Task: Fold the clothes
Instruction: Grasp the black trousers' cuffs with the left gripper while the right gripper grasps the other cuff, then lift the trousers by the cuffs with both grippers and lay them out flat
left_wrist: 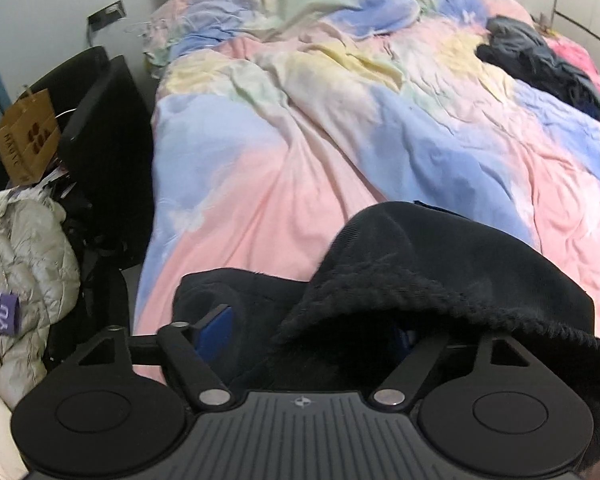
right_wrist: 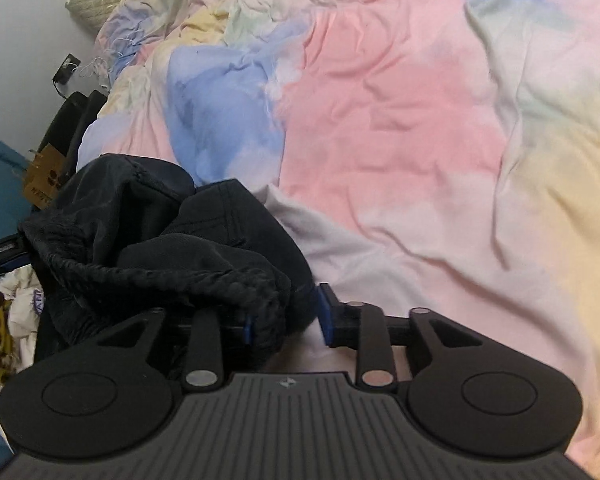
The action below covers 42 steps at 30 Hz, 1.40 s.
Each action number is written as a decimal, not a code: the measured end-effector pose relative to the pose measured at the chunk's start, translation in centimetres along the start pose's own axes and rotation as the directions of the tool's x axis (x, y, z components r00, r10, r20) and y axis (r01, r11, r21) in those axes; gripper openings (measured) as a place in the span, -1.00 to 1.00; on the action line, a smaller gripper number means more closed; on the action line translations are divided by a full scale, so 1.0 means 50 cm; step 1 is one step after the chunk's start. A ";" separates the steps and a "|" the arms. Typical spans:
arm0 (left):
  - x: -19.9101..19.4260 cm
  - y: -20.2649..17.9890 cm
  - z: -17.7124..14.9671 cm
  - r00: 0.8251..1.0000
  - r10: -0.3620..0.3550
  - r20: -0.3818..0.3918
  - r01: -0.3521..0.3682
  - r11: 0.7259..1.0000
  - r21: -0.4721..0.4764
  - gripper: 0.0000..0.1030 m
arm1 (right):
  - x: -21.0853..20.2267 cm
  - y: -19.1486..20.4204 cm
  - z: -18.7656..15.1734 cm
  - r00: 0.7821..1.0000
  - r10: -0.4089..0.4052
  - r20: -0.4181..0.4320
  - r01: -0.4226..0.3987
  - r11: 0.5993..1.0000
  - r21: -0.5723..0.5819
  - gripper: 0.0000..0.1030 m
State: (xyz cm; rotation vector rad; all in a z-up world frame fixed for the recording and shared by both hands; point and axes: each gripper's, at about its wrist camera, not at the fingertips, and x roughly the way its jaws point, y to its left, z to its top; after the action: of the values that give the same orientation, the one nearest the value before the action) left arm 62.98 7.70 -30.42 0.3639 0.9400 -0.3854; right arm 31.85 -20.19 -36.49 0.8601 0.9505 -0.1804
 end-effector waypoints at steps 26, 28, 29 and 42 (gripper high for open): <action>-0.598 -0.028 -0.272 0.976 0.123 0.177 0.006 0.806 -0.591 -0.85 | -0.268 0.058 0.016 0.994 -0.034 0.106 0.050 0.987 -0.151 -0.81; -0.655 -0.043 -0.334 0.974 0.134 0.183 0.012 0.777 -0.630 -0.85 | -0.306 0.067 0.009 0.994 -0.020 0.109 0.041 0.979 -0.198 -0.81; -0.681 -0.052 -0.364 0.973 0.140 0.185 0.013 0.762 -0.648 -0.85 | -0.326 0.072 0.006 0.994 -0.011 0.110 0.036 0.974 -0.224 -0.81; -0.975 -0.354 -0.671 0.945 0.282 0.165 -0.033 0.583 -0.812 -0.85 | -0.539 0.038 0.014 0.984 0.164 0.071 -0.109 0.865 -0.489 -0.81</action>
State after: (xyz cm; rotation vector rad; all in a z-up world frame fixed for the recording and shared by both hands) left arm 5.08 15.51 -10.32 -0.4486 0.7017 0.1897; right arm 17.22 -25.35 -14.37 0.4427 0.7778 0.1321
